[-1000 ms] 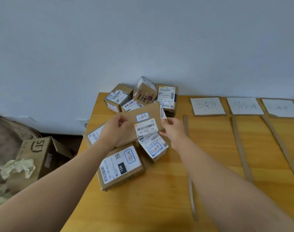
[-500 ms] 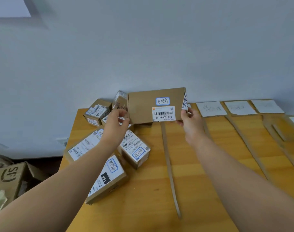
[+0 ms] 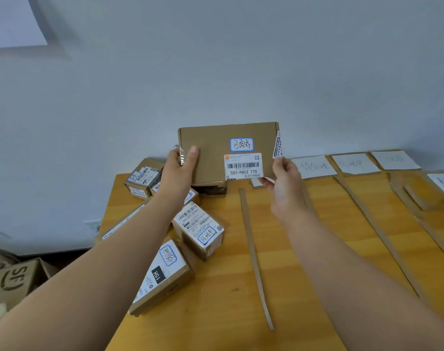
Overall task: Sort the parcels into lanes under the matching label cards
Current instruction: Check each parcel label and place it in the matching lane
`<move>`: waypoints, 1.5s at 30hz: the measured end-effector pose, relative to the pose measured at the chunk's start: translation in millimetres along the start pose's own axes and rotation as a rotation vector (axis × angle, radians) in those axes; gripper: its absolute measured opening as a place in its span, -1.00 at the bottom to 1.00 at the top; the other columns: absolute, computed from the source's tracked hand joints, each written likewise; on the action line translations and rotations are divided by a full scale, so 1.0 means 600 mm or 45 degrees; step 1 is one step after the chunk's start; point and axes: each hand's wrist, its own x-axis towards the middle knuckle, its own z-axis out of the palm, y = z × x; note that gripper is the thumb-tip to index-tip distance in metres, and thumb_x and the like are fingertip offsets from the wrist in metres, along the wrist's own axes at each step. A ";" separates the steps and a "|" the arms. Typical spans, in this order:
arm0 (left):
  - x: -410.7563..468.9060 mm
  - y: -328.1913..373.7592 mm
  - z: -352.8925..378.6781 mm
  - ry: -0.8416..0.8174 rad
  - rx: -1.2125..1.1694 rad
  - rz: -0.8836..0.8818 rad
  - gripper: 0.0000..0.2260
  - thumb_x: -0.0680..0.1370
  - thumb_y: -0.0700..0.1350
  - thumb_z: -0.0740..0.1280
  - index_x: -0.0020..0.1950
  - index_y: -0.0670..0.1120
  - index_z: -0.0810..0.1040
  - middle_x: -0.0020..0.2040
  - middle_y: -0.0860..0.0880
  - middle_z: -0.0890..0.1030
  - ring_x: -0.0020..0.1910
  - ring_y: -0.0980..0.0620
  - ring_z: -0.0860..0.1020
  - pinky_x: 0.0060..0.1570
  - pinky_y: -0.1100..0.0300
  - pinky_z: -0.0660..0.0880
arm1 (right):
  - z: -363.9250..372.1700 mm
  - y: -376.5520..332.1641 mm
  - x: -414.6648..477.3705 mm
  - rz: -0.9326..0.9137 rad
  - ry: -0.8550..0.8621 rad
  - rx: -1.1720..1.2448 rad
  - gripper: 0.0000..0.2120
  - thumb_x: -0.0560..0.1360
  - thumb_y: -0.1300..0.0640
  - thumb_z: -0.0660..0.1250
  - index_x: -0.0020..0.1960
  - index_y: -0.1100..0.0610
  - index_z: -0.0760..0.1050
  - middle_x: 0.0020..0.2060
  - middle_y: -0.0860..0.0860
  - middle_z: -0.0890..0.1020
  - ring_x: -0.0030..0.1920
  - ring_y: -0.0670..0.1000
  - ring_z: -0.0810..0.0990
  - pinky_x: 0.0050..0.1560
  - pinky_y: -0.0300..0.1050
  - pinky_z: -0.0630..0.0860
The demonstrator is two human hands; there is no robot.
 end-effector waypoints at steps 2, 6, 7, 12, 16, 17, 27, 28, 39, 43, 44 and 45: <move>0.006 0.007 0.005 0.014 -0.061 0.026 -0.58 0.59 0.15 0.20 0.35 -0.07 0.38 0.12 -0.02 0.57 0.01 0.08 0.59 -0.14 0.27 0.53 | -0.001 -0.006 -0.002 -0.017 0.016 0.028 -0.85 0.64 0.07 0.17 0.10 0.13 0.41 0.03 0.08 0.61 -0.05 0.00 0.61 -0.05 -0.09 0.59; 0.010 0.011 0.021 0.005 -0.047 0.075 -0.68 0.61 0.14 0.17 0.23 -0.03 0.42 0.05 0.05 0.57 -0.01 0.13 0.57 -0.12 0.27 0.51 | -0.020 -0.027 -0.002 -0.107 0.075 -0.089 -0.73 0.59 -0.08 0.23 0.07 0.13 0.40 -0.10 -0.02 0.61 -0.12 -0.09 0.61 -0.02 -0.10 0.57; 0.009 0.011 0.028 -0.007 -0.038 0.086 -0.67 0.61 0.15 0.16 0.24 -0.04 0.43 0.05 0.06 0.57 0.01 0.12 0.57 -0.08 0.25 0.52 | -0.030 -0.032 0.000 -0.126 0.082 -0.140 -0.71 0.57 -0.12 0.24 0.06 0.10 0.40 -0.09 -0.02 0.61 -0.09 -0.06 0.61 0.01 -0.08 0.57; -0.013 0.012 0.085 -0.075 0.035 0.086 -0.76 0.64 0.11 0.09 0.17 0.00 0.38 -0.05 0.17 0.48 -0.06 0.24 0.46 -0.14 0.34 0.40 | -0.090 -0.051 0.007 -0.173 0.096 -0.302 -0.66 0.53 -0.20 0.25 0.11 0.05 0.44 0.02 0.06 0.62 0.08 0.08 0.62 0.15 0.09 0.56; -0.050 0.022 0.143 -0.098 0.039 0.066 -0.74 0.66 0.10 0.01 0.13 -0.01 0.37 -0.10 0.17 0.44 -0.13 0.28 0.41 -0.26 0.48 0.37 | -0.149 -0.063 0.002 -0.157 0.140 -0.306 -0.51 0.40 -0.33 0.25 0.04 0.07 0.50 0.06 0.16 0.64 0.11 0.17 0.61 0.17 0.21 0.53; -0.060 0.027 0.159 -0.096 0.036 0.065 -0.74 0.67 0.09 -0.01 0.13 -0.01 0.38 -0.11 0.18 0.43 -0.14 0.30 0.40 -0.31 0.56 0.34 | -0.168 -0.065 0.001 -0.146 0.155 -0.312 -0.51 0.40 -0.33 0.24 0.03 0.07 0.51 0.07 0.18 0.63 0.12 0.19 0.60 0.18 0.22 0.52; -0.171 0.056 0.350 -0.162 0.000 0.064 -0.64 0.63 0.09 0.16 0.27 -0.11 0.50 0.11 0.01 0.58 0.08 0.07 0.53 -0.10 0.31 0.43 | -0.422 -0.130 0.007 -0.115 0.217 -0.348 -0.50 0.42 -0.29 0.25 0.07 0.11 0.52 0.02 0.10 0.67 0.07 0.13 0.64 0.14 0.22 0.55; -0.186 0.059 0.375 -0.152 -0.011 0.061 -0.66 0.63 0.09 0.17 0.27 -0.10 0.49 0.12 0.01 0.58 0.07 0.07 0.52 -0.12 0.32 0.42 | -0.448 -0.138 0.008 -0.120 0.217 -0.355 -0.53 0.44 -0.28 0.26 0.08 0.10 0.51 0.02 0.08 0.67 0.06 0.10 0.65 0.14 0.20 0.55; -0.287 0.060 0.588 -0.130 -0.096 -0.116 -0.76 0.64 0.05 0.17 0.18 -0.05 0.48 0.09 -0.01 0.54 0.04 0.02 0.50 -0.01 0.19 0.44 | -0.683 -0.185 0.045 -0.032 0.218 -0.248 -0.60 0.52 0.12 0.38 0.31 0.19 0.41 0.10 0.07 0.61 0.06 0.01 0.63 0.16 -0.01 0.57; -0.288 0.046 0.645 -0.214 -0.077 -0.232 -0.69 0.63 0.02 0.21 0.29 -0.11 0.48 0.12 -0.05 0.55 0.07 -0.01 0.52 0.13 0.07 0.50 | -0.737 -0.176 0.082 0.101 0.208 -0.053 -0.62 0.52 0.22 0.37 0.31 0.15 0.40 0.12 0.12 0.64 0.07 0.07 0.65 0.12 0.04 0.58; -0.286 0.042 0.659 -0.250 -0.061 -0.256 -0.70 0.63 0.00 0.21 0.29 -0.12 0.47 0.10 -0.04 0.55 0.06 -0.01 0.52 0.10 0.09 0.50 | -0.747 -0.174 0.089 0.142 0.202 -0.011 -0.62 0.53 0.24 0.36 0.31 0.13 0.38 0.11 0.12 0.64 0.07 0.09 0.65 0.08 0.04 0.59; -0.284 0.038 0.673 -0.286 -0.042 -0.278 -0.71 0.63 -0.01 0.21 0.28 -0.12 0.47 0.07 -0.03 0.55 0.06 -0.01 0.53 0.06 0.12 0.51 | -0.758 -0.172 0.096 0.174 0.201 0.010 -0.63 0.54 0.24 0.35 0.31 0.12 0.37 0.10 0.12 0.64 0.07 0.09 0.65 0.05 0.04 0.60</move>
